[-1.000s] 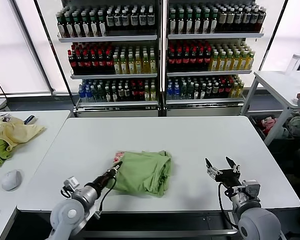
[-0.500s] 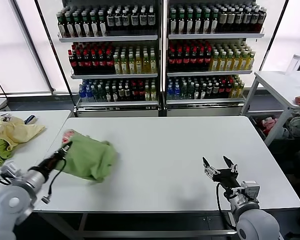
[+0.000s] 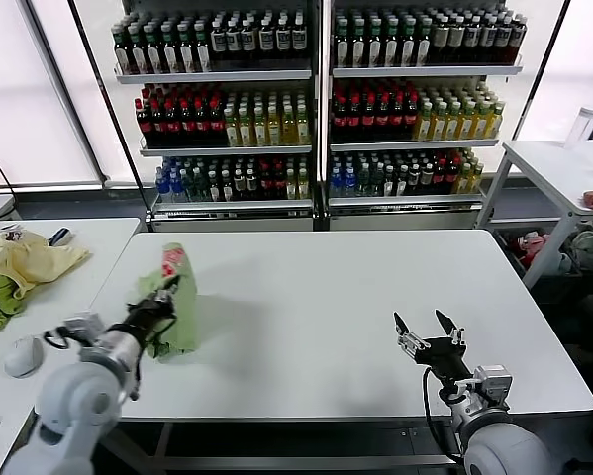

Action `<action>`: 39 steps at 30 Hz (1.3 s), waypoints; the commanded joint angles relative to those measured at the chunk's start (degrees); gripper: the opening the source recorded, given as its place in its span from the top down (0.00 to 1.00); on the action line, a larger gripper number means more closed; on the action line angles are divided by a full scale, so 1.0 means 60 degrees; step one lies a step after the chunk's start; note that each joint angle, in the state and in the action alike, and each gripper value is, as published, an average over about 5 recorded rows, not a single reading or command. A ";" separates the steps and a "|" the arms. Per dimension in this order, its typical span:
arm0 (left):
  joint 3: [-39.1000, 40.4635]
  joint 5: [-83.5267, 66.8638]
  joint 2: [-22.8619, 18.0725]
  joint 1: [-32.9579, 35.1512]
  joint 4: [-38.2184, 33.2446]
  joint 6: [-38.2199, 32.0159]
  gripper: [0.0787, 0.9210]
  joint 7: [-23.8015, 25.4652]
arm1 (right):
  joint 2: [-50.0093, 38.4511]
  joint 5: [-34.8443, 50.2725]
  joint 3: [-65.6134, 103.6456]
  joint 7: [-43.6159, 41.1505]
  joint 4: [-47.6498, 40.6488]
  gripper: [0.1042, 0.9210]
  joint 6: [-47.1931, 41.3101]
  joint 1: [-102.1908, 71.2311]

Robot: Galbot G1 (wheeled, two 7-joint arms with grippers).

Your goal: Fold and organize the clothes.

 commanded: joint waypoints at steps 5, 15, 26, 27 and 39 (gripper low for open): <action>0.5245 0.4666 -0.2707 -0.2835 0.2964 0.0172 0.96 -0.0239 | 0.0265 -0.0110 0.0008 -0.0015 -0.0078 0.12 -0.0014 0.0169; 0.5646 0.4497 -0.3485 -0.3266 0.3478 -0.0835 0.94 0.0017 | 0.0070 -0.0079 0.0208 -0.0074 -0.0304 0.12 0.0108 0.0260; 0.4897 0.2726 -0.3451 -0.2026 0.1805 -0.2014 0.59 0.0177 | -0.0080 -0.0109 -0.0458 0.0053 -0.0512 0.12 0.0153 0.0725; 0.4643 0.2639 -0.3297 -0.1903 0.1602 -0.2087 0.55 0.0144 | -0.0018 -0.0129 -0.0696 0.0126 -0.0608 0.12 0.0146 0.0898; 0.1887 0.3706 -0.0801 0.0540 0.0073 -0.3109 0.16 -0.0194 | 0.1830 -0.0098 -0.3772 0.1277 -0.4285 0.12 -0.0091 0.4338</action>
